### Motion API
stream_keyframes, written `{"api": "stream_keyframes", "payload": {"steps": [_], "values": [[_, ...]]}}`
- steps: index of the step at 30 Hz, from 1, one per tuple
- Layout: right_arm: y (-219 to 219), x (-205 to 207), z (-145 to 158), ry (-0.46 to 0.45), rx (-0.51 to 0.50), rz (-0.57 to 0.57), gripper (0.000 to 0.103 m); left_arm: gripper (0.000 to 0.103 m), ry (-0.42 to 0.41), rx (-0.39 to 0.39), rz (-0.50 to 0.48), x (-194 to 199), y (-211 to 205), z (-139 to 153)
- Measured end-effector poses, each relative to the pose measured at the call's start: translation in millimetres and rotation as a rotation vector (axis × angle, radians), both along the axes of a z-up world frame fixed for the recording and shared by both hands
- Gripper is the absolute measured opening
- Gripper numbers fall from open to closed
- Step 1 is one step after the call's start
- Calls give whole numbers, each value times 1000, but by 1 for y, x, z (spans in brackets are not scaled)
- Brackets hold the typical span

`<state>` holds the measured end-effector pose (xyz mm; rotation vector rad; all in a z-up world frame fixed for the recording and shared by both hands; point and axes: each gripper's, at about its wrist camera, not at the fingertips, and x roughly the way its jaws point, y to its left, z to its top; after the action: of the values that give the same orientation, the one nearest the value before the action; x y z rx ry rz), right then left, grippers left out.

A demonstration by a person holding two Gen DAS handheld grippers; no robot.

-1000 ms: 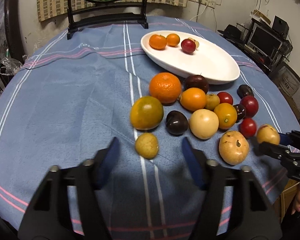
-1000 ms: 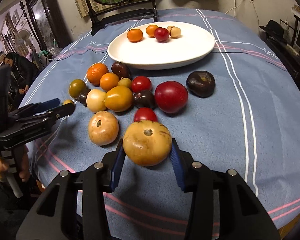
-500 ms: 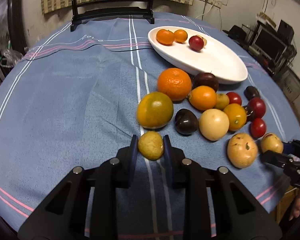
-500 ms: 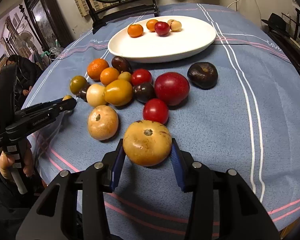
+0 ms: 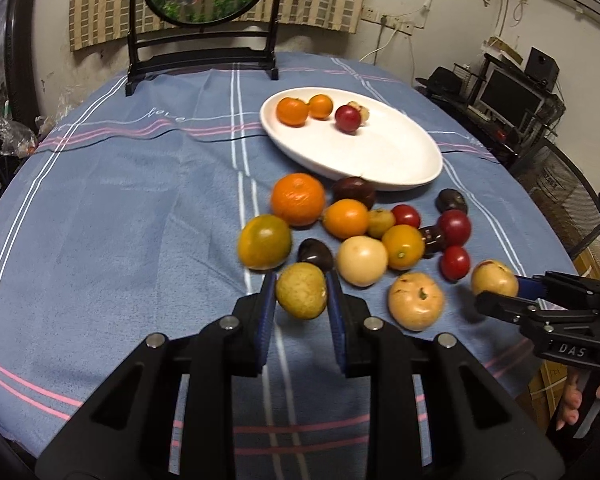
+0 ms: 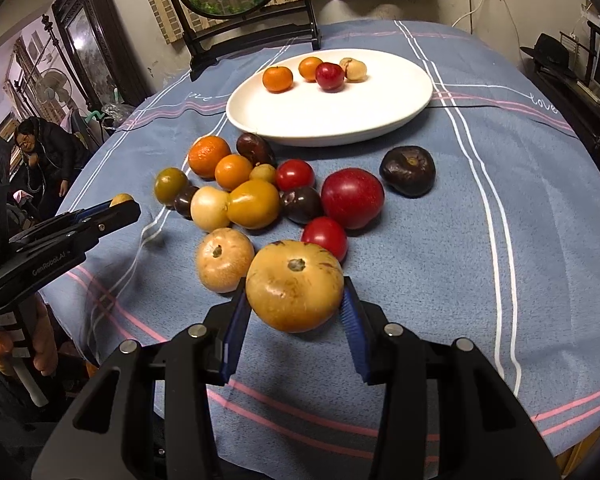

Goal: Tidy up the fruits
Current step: 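Grasp a small yellow fruit with the left tool while the right tool grasps a pale apple, then place the yellow fruit and pale apple on the white plate with both tools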

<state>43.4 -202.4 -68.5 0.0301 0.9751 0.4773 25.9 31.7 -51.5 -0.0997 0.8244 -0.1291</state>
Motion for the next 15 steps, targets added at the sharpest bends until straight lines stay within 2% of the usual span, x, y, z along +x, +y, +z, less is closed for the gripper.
{"api": "stream_keyframes", "payload": {"steps": [7, 12, 15], "values": [[-3, 13, 12, -18, 2, -10, 45, 25, -33, 28, -44, 24, -10, 25], [0, 60, 43, -68, -30, 20, 45, 25, -31, 74, -75, 88, -18, 50], [8, 106, 53, -101, -91, 10, 45, 25, 6, 70, -67, 149, -25, 54]]}}
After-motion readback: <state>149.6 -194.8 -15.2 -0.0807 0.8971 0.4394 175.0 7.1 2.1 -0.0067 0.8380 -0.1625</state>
